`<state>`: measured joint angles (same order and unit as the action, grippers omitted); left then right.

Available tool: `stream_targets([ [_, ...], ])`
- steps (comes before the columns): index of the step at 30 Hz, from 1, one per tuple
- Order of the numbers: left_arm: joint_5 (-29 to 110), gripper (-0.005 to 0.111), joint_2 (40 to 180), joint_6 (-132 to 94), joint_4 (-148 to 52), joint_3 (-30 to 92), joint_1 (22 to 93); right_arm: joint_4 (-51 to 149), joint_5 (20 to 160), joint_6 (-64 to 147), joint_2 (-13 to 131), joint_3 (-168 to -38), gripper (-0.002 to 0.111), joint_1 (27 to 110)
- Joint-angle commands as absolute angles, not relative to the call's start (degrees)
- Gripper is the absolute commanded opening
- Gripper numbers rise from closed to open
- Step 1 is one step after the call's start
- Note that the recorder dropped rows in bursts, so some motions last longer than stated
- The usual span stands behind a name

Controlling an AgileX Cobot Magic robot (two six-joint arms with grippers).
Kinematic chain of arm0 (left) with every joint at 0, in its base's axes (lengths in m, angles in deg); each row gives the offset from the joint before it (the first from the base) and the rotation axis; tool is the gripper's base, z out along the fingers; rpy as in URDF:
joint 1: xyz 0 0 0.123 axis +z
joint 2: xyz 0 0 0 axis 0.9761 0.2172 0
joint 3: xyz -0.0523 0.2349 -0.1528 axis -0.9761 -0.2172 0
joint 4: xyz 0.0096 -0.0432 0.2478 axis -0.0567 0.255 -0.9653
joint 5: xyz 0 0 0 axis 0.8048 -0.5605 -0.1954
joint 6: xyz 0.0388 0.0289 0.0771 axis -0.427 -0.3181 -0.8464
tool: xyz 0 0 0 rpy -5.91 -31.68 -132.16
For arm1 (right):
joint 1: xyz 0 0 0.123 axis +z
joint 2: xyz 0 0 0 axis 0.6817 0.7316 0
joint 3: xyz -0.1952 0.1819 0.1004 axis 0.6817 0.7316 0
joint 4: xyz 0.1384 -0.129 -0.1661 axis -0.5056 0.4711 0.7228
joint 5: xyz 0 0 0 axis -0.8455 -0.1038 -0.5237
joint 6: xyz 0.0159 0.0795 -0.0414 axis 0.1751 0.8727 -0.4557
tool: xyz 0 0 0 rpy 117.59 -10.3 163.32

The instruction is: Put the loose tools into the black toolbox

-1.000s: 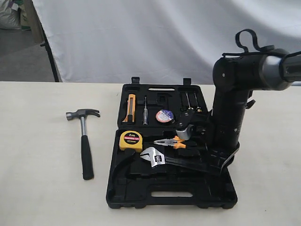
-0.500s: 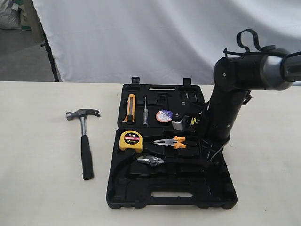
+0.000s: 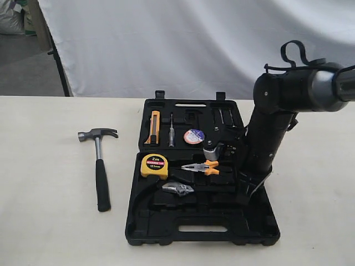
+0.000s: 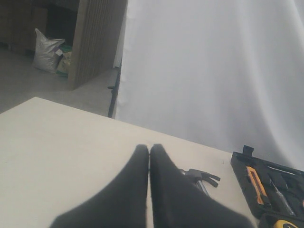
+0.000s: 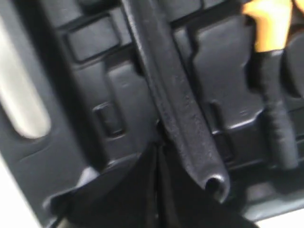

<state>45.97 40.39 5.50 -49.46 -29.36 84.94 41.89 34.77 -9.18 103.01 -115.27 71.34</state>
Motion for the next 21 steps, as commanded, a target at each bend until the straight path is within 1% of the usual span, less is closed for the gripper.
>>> stream_targets([
  [1, 45.6, 0.001, 40.2, 5.8, -49.7, -29.2, 86.4, 43.2, 41.5, -9.2, 103.6, -115.0, 0.000, 71.1],
  [9, 45.6, 0.001, 40.2, 5.8, -49.7, -29.2, 86.4, 42.5, 40.2, -6.6, 102.4, -115.0, 0.000, 71.1],
  [15, 45.6, 0.001, 40.2, 5.8, -49.7, -29.2, 86.4, 32.4, 39.9, -8.1, 96.6, -115.0, 0.000, 71.1],
  [19, 45.6, 0.001, 40.2, 5.8, -49.7, -29.2, 86.4, 27.3, 42.0, -13.8, 99.1, -115.0, 0.000, 71.2],
  [21, 45.6, 0.001, 40.2, 5.8, -49.7, -29.2, 86.4, 27.3, 45.0, -14.2, 102.9, -115.0, 0.000, 71.2],
])
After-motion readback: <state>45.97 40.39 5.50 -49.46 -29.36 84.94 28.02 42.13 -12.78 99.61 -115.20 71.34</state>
